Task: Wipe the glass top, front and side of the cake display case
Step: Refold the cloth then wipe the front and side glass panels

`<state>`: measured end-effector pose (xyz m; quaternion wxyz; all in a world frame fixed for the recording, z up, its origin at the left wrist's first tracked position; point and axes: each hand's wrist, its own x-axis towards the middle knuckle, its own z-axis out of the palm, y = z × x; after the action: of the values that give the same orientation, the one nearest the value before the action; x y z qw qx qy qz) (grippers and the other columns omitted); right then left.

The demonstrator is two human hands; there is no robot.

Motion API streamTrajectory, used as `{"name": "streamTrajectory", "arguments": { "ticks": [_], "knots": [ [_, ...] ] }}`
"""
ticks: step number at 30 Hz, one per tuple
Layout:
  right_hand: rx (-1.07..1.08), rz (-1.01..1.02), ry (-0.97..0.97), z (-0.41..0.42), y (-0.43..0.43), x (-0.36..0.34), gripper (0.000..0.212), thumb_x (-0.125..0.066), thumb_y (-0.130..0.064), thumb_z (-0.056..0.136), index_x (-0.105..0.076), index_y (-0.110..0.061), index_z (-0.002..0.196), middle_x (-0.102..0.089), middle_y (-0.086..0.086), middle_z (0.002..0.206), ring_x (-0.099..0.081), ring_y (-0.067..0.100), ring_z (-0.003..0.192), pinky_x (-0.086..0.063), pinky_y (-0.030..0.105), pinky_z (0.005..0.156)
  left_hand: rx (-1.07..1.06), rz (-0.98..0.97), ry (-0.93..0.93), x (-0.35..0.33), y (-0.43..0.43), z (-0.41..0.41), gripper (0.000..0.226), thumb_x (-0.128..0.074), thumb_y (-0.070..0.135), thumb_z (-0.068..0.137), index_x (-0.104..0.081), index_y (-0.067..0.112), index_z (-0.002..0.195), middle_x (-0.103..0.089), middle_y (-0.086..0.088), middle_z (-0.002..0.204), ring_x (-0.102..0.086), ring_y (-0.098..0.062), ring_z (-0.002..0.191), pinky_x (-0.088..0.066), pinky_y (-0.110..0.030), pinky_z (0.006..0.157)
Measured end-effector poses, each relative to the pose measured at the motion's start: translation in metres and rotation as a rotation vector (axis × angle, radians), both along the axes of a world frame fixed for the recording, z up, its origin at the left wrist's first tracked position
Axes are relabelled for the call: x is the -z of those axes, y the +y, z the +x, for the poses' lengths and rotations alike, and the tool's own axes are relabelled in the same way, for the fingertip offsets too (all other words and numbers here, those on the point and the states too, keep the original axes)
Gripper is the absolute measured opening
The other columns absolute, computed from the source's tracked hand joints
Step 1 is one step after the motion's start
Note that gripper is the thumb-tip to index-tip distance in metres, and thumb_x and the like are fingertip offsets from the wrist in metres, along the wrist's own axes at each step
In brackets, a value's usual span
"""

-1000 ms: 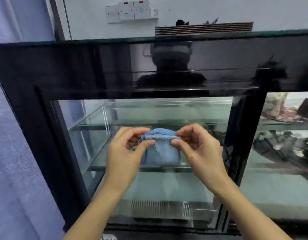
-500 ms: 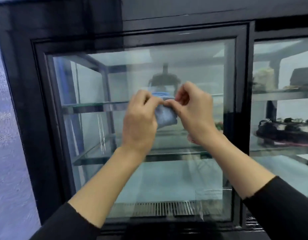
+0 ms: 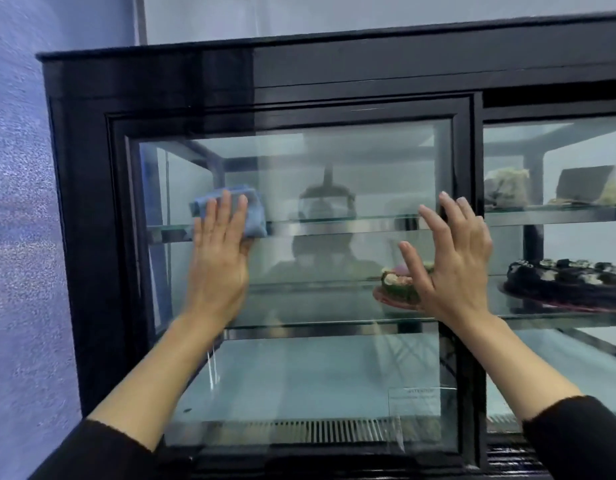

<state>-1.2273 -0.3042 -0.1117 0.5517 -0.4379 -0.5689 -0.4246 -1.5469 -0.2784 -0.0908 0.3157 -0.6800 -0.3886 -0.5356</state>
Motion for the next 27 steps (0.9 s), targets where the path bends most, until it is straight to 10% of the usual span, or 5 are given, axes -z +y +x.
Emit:
{"name": "streamTrajectory", "arguments": {
  "ticks": [5,12,20,27],
  "knots": [
    [0.202,-0.103,-0.078,0.007,0.015,0.001,0.076,-0.025,-0.061,0.098,-0.02,-0.01,0.155,-0.012,0.014,0.163,-0.009,0.028,0.152,-0.012,0.053,0.122,-0.032,-0.066,-0.016,-0.085,0.009,-0.054,0.061,-0.03,0.038,0.104,0.0,0.023,0.156,0.008,-0.002,0.164,0.014,-0.018,0.15,0.01,-0.048,0.121],
    [0.238,-0.044,-0.1,0.006,0.02,0.005,0.075,-0.029,-0.059,0.099,-0.019,-0.009,0.155,-0.013,0.016,0.162,-0.01,0.03,0.151,-0.01,0.053,0.122,-0.211,-0.142,0.249,0.129,-0.011,-0.049,0.075,-0.018,0.062,0.097,0.0,0.018,0.156,0.004,-0.008,0.165,0.0,-0.029,0.151,0.001,-0.048,0.122],
    [0.126,-0.069,-0.108,0.015,0.016,0.009,0.075,-0.028,-0.058,0.099,-0.018,-0.009,0.155,-0.009,0.018,0.163,-0.006,0.031,0.151,-0.006,0.05,0.123,-0.216,-0.069,-0.037,-0.078,0.009,-0.078,0.079,-0.016,0.068,0.094,0.002,0.022,0.155,0.006,-0.006,0.165,0.008,-0.023,0.151,0.005,-0.045,0.119],
    [0.123,-0.059,-0.086,0.02,0.017,0.022,0.073,-0.031,-0.054,0.1,-0.02,-0.006,0.154,-0.012,0.021,0.162,-0.007,0.035,0.151,-0.006,0.049,0.123,-0.264,-0.061,0.549,0.107,0.0,-0.091,0.081,-0.027,0.062,0.094,-0.002,0.016,0.156,0.005,-0.009,0.164,0.002,-0.03,0.151,0.004,-0.048,0.121]
  ]
}}
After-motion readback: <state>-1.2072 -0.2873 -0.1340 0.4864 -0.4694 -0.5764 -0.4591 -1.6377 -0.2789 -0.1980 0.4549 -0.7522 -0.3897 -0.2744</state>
